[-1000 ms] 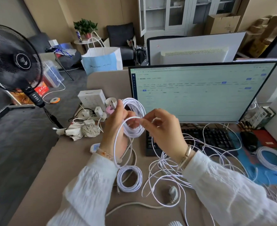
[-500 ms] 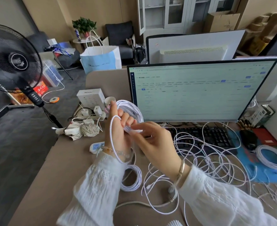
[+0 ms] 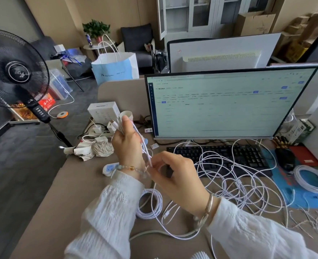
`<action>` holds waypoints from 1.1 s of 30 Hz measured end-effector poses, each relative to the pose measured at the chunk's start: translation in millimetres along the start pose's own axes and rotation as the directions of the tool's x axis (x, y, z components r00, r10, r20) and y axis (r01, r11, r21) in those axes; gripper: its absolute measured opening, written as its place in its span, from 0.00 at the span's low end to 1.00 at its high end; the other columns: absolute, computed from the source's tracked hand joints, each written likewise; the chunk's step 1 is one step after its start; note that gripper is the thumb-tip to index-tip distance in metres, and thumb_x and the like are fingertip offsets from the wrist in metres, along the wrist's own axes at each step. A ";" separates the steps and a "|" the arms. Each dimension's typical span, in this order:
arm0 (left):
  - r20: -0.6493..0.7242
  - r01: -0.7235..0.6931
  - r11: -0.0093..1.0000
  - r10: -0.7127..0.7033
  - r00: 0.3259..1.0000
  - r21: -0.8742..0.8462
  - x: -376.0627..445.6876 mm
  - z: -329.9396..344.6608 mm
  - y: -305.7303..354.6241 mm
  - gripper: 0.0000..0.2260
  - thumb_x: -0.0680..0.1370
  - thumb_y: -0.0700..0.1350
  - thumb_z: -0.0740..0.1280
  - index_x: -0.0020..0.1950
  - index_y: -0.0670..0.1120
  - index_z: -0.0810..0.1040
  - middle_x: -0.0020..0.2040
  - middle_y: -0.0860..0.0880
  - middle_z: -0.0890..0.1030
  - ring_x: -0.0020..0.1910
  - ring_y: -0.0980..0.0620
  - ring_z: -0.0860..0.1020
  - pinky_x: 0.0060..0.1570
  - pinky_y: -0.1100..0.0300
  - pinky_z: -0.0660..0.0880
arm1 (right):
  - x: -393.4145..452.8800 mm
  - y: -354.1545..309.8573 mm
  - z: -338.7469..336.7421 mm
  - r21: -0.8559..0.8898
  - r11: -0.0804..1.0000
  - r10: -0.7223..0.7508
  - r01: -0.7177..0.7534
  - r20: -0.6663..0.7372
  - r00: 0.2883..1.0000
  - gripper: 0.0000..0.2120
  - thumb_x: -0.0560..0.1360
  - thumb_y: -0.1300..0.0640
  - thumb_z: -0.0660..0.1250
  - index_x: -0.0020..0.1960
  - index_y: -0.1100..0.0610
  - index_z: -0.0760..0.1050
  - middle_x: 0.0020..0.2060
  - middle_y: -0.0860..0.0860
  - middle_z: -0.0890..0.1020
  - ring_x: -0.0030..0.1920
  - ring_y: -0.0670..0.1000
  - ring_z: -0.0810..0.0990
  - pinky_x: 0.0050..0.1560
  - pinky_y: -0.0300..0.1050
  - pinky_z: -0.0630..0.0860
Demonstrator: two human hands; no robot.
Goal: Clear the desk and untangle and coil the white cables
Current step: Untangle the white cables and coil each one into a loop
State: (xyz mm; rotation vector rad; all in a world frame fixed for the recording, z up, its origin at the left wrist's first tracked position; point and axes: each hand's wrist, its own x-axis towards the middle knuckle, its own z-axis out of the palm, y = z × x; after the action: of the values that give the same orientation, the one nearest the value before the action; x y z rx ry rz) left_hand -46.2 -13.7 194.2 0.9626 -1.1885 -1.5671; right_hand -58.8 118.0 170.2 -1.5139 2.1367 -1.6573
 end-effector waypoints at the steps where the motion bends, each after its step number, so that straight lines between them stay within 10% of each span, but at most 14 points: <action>1: 0.025 0.021 0.999 -0.020 0.999 -0.036 2.2 -0.5 0.8 0.20 0.80 0.55 0.62 0.32 0.46 0.69 0.23 0.50 0.68 0.20 0.53 0.67 0.23 0.64 0.66 | 1.3 2.6 -3.4 0.029 0.999 0.022 -0.021 -0.017 1.000 0.02 0.73 0.62 0.70 0.45 0.57 0.79 0.36 0.45 0.82 0.36 0.39 0.79 0.41 0.39 0.75; 4: 0.257 0.195 0.976 -0.165 0.952 -0.093 14.7 -10.4 5.0 0.20 0.81 0.55 0.62 0.31 0.49 0.65 0.21 0.54 0.62 0.19 0.55 0.61 0.26 0.62 0.62 | 9.2 13.9 -19.0 0.111 0.988 0.118 -0.105 -0.122 0.986 0.04 0.74 0.63 0.71 0.48 0.57 0.81 0.38 0.46 0.84 0.38 0.44 0.83 0.44 0.39 0.79; 8: 0.701 0.569 0.822 -0.392 0.596 -0.023 17.0 -27.4 7.3 0.21 0.80 0.58 0.58 0.32 0.48 0.66 0.19 0.55 0.60 0.17 0.58 0.60 0.26 0.64 0.65 | 26.5 28.5 -39.4 0.156 0.972 0.207 -0.176 -0.210 0.955 0.05 0.75 0.62 0.70 0.49 0.55 0.82 0.37 0.48 0.85 0.37 0.49 0.83 0.45 0.52 0.81; 13: 0.871 0.723 0.687 -0.397 0.289 0.073 1.5 -29.9 13.0 0.23 0.79 0.61 0.57 0.31 0.47 0.68 0.17 0.55 0.61 0.16 0.59 0.57 0.23 0.66 0.64 | 36.9 38.0 -50.1 0.141 0.968 0.236 -0.208 -0.229 0.945 0.05 0.75 0.61 0.70 0.46 0.53 0.82 0.37 0.48 0.84 0.35 0.48 0.82 0.42 0.50 0.81; 18: 0.941 0.807 0.586 -0.308 0.139 0.073 0.6 -30.1 11.2 0.24 0.81 0.61 0.55 0.31 0.47 0.69 0.20 0.55 0.58 0.18 0.57 0.56 0.24 0.66 0.63 | 33.0 40.3 -48.6 0.251 0.890 0.413 -0.381 -0.091 0.906 0.09 0.76 0.55 0.69 0.56 0.51 0.79 0.53 0.49 0.81 0.46 0.44 0.82 0.50 0.42 0.79; 23: 0.889 0.762 0.647 -0.353 0.291 0.007 -1.5 -26.8 10.7 0.22 0.80 0.58 0.59 0.30 0.48 0.65 0.18 0.55 0.59 0.18 0.57 0.54 0.21 0.67 0.59 | 31.4 33.6 -50.2 0.741 0.309 0.441 -0.595 0.443 0.781 0.16 0.81 0.57 0.58 0.65 0.60 0.74 0.51 0.58 0.81 0.47 0.60 0.81 0.56 0.56 0.76; 28: 0.793 0.716 0.696 -0.466 0.392 0.054 -0.6 -22.8 12.0 0.21 0.79 0.57 0.59 0.31 0.47 0.65 0.21 0.54 0.59 0.18 0.58 0.58 0.26 0.64 0.64 | 34.3 37.9 -54.5 0.790 0.359 0.393 -0.496 0.355 0.849 0.15 0.79 0.62 0.59 0.64 0.63 0.75 0.36 0.54 0.74 0.31 0.51 0.72 0.38 0.44 0.72; 33: 0.704 0.701 0.711 -0.465 0.536 -0.064 -5.0 -14.6 9.5 0.21 0.78 0.56 0.62 0.28 0.49 0.62 0.19 0.55 0.57 0.16 0.59 0.56 0.20 0.67 0.55 | 32.2 38.2 -46.7 0.823 0.316 0.430 -0.473 0.320 0.844 0.18 0.77 0.56 0.62 0.64 0.61 0.74 0.48 0.61 0.81 0.42 0.57 0.79 0.44 0.47 0.80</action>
State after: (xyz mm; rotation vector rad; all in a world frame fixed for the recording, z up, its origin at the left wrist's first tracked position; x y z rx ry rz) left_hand -29.1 -13.8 200.4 0.6077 -0.9845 -2.7471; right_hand -126.2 127.2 177.1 -0.5094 1.0460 -1.9250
